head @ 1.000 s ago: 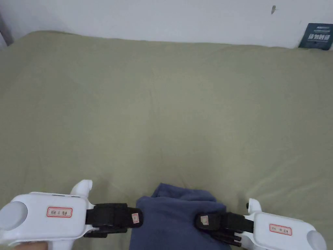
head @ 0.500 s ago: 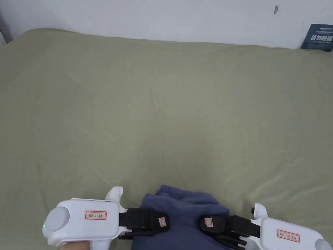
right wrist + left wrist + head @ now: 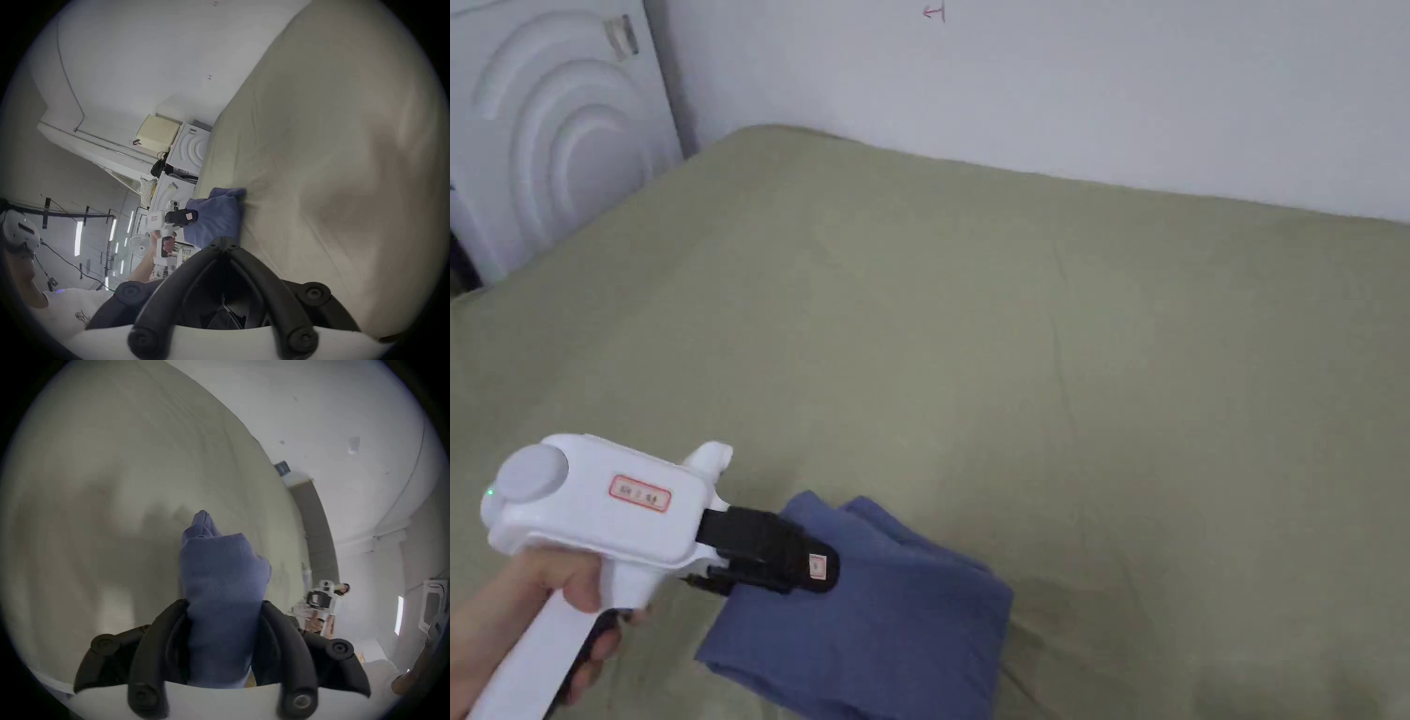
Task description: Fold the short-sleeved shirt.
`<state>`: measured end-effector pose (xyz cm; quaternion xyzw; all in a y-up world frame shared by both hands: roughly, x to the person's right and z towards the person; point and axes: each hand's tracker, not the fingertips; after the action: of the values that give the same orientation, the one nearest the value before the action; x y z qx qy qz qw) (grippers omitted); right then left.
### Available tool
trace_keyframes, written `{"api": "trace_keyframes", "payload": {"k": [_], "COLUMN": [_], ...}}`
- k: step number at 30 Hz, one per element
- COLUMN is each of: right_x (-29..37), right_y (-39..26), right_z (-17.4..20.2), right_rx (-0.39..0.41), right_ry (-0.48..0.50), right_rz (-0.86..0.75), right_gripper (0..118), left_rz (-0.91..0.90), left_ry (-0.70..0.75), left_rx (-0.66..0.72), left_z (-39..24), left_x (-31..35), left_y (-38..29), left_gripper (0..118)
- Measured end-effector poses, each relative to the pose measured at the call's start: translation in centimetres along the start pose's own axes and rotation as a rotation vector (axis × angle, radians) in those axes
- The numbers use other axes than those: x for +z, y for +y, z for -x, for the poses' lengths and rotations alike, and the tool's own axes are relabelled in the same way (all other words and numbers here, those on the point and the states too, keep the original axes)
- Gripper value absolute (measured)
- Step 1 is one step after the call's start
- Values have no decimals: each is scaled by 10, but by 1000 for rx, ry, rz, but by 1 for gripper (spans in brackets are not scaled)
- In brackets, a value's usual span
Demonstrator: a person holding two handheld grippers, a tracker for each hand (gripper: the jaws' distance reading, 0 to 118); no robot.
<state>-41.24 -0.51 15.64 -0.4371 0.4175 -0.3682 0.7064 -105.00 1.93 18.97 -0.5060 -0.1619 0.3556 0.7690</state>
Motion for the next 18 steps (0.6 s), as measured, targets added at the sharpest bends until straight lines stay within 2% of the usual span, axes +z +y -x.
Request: {"api": "trace_keyframes", "payload": {"k": [4, 7, 10, 11, 14, 15, 18], "right_x": [-2, -6, -8, -8, -8, -7, 0], "right_y": [3, 5, 5, 5, 5, 5, 8], "right_z": [5, 5, 5, 3, 2, 2, 4], "right_rx": [18, 20, 25, 15, -4, 0, 26], "right_ry": [-10, -34, -47, -50, -48, -51, -61], "right_rz": [-13, -24, -37, -48, -59, -58, -46], "right_gripper": [1, 1, 1, 1, 1, 1, 1], "left_rz": [-48, -15, -22, -16, -40, -56, -117], "left_ry": [135, 137, 199, 200, 253, 291, 261], "left_rx": [47, 56, 61, 52, 12, 3, 14], "left_z": [46, 74, 54, 51, 68, 65, 29], "left_x": [62, 87, 85, 85, 91, 93, 101], "left_y": [41, 67, 63, 65, 83, 83, 58], "left_gripper": [37, 37, 37, 45, 115, 118, 118]}}
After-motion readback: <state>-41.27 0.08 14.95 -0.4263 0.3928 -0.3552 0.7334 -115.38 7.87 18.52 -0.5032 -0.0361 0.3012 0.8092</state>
